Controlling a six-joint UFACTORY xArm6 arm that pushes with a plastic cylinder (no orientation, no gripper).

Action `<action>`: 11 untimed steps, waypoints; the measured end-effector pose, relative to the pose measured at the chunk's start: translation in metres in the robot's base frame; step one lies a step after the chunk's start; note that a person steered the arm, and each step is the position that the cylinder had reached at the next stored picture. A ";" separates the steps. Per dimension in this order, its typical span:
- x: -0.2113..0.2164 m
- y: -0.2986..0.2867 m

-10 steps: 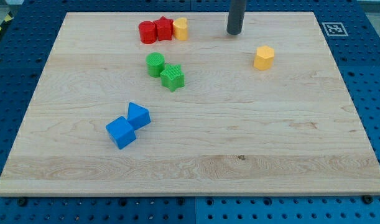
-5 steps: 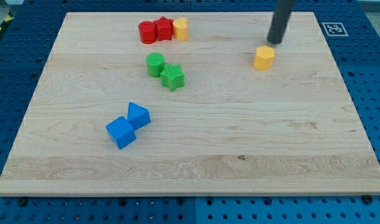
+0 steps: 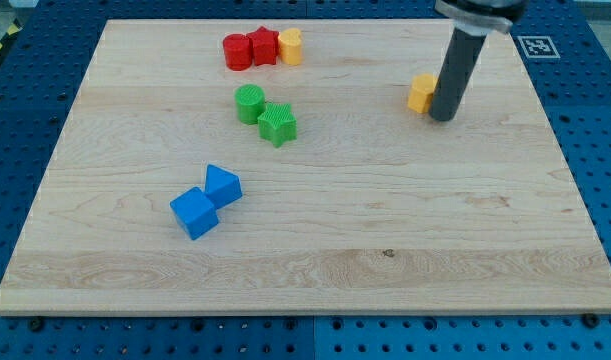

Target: Move the yellow hexagon towards the top center

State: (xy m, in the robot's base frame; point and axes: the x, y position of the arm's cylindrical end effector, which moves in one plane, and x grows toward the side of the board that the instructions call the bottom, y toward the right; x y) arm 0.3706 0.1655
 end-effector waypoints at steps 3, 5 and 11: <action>-0.064 0.000; -0.027 -0.029; -0.085 -0.039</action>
